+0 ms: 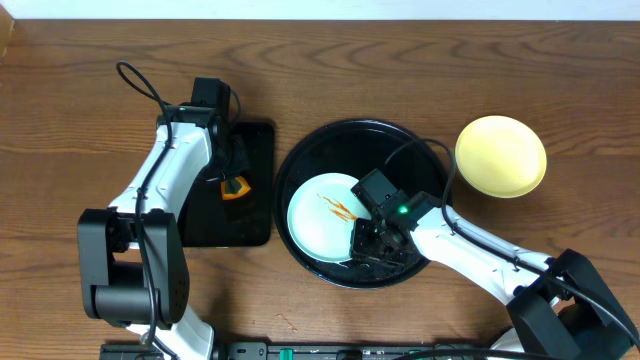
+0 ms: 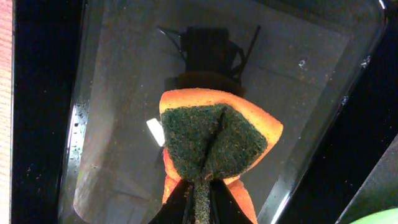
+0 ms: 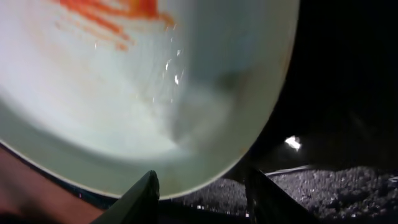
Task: Clean dirty plates on tray and stack at the side
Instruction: 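Grasp the pale green plate rim with the right gripper and drag it up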
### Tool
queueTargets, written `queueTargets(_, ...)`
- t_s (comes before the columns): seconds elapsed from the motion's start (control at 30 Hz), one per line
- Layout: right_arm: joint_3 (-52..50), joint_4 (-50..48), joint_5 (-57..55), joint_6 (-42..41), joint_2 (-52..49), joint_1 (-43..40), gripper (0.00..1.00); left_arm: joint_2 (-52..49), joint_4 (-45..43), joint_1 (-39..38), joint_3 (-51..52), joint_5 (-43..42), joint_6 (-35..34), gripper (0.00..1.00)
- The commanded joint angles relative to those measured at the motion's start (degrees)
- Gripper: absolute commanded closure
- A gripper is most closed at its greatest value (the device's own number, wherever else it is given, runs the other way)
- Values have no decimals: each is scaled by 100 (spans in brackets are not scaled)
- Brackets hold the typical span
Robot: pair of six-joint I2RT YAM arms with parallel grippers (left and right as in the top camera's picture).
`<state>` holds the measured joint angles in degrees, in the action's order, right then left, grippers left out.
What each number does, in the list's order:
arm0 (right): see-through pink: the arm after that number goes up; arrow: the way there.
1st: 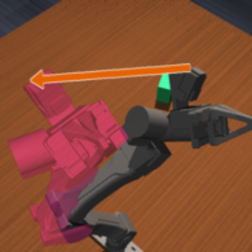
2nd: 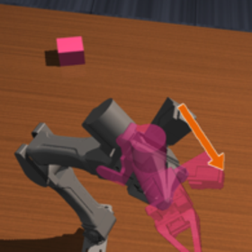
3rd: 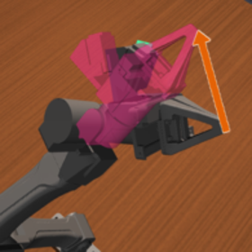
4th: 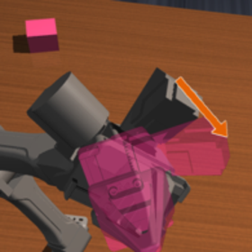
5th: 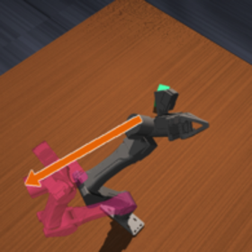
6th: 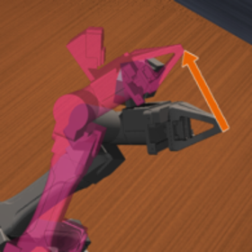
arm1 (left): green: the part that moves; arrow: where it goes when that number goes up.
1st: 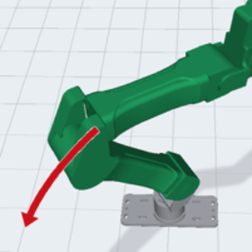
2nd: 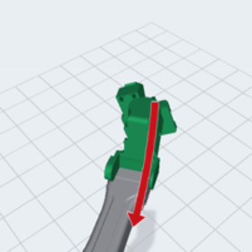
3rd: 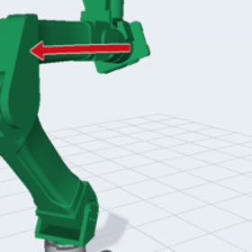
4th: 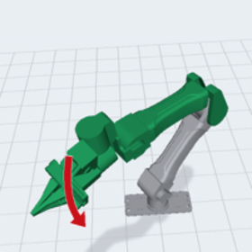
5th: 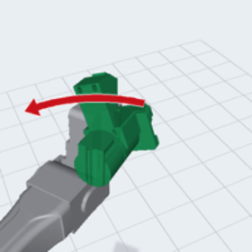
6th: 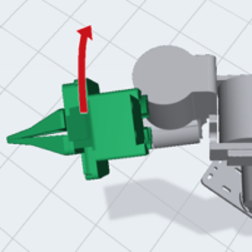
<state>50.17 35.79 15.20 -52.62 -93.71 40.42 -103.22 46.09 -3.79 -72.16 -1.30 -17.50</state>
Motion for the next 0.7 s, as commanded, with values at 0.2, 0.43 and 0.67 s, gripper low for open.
queueTargets(0.2,-42,-195,-315,-382,-85,170,68,35,15,20,48,48,96,91)
queueTargets(0.43,-44,-264,-208,-481,-417,168,84,35,15,20,48,48,96,92)
queueTargets(0.67,-42,-533,-345,-466,-422,55,99,35,17,20,48,48,96,92)
